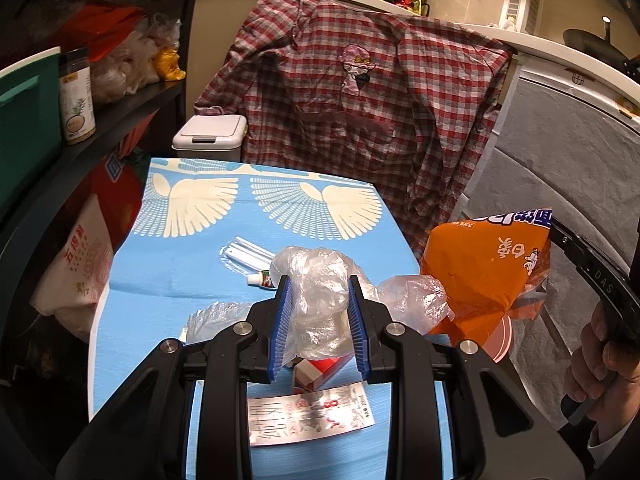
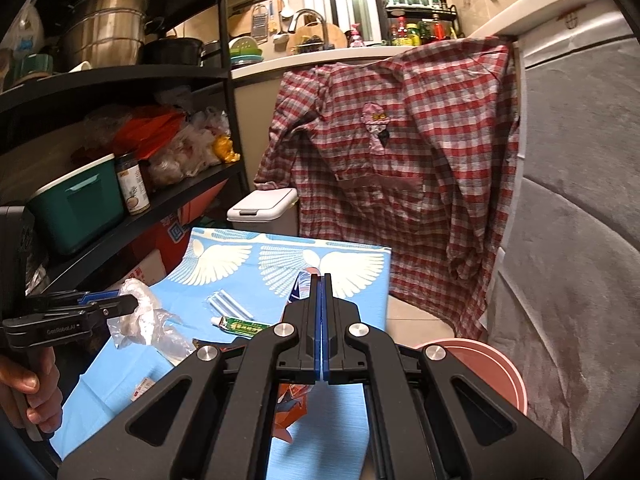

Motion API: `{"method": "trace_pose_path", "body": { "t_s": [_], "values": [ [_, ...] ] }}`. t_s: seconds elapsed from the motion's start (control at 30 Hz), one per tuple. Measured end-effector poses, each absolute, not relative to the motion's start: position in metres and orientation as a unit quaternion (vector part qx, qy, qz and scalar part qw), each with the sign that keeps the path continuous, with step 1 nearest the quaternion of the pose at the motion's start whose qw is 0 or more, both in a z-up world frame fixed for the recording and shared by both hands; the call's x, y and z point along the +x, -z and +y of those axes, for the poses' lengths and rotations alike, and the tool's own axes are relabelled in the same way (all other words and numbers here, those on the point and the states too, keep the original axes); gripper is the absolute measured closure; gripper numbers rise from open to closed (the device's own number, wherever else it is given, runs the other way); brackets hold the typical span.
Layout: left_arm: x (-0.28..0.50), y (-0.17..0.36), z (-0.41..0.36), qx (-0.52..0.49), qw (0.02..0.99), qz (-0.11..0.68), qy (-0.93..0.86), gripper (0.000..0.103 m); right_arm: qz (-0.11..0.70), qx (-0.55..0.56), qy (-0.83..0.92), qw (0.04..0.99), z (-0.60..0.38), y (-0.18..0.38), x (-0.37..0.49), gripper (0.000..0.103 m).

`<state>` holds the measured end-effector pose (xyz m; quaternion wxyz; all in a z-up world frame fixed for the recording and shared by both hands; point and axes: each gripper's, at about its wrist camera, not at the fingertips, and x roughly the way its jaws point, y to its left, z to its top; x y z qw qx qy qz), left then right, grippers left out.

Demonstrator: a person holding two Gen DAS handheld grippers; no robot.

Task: Collect trash
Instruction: 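Carry the clear bag and orange snack bag over the pink bucket with both tools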

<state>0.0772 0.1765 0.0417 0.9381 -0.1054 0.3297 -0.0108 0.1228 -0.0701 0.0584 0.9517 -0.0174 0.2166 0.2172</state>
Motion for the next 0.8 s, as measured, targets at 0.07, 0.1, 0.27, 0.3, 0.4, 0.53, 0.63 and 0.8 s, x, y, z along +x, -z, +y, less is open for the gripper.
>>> {"method": "trace_pose_path", "body": {
  "t_s": [0.07, 0.1, 0.27, 0.3, 0.4, 0.53, 0.63, 0.8],
  "values": [
    [0.078, -0.042, 0.172, -0.104, 0.938, 0.329, 0.013, 0.076, 0.216, -0.014, -0.211, 0.953, -0.077, -0.059, 0.123, 0.103],
    [0.079, -0.043, 0.170, -0.104, 0.939, 0.329, 0.015, 0.076, 0.216, -0.012, -0.209, 0.954, -0.080, -0.060, 0.123, 0.103],
    [0.081, -0.045, 0.158, -0.101, 0.939, 0.327, 0.022, 0.076, 0.214, -0.004, -0.197, 0.957, -0.096, -0.062, 0.125, 0.103],
    [0.082, -0.045, 0.155, -0.100, 0.939, 0.327, 0.024, 0.076, 0.214, -0.003, -0.195, 0.957, -0.098, -0.062, 0.125, 0.103],
    [0.083, -0.046, 0.148, -0.098, 0.939, 0.327, 0.028, 0.076, 0.214, 0.002, -0.187, 0.959, -0.107, -0.063, 0.126, 0.103],
    [0.086, -0.048, 0.139, -0.096, 0.940, 0.327, 0.034, 0.076, 0.214, 0.006, -0.177, 0.961, -0.118, -0.063, 0.127, 0.103],
    [0.089, -0.048, 0.132, -0.094, 0.939, 0.327, 0.038, 0.076, 0.214, 0.010, -0.166, 0.963, -0.128, -0.064, 0.127, 0.103],
    [0.094, -0.048, 0.121, -0.092, 0.939, 0.329, 0.047, 0.076, 0.216, 0.017, -0.149, 0.965, -0.146, -0.064, 0.129, 0.103]
  ]
}}
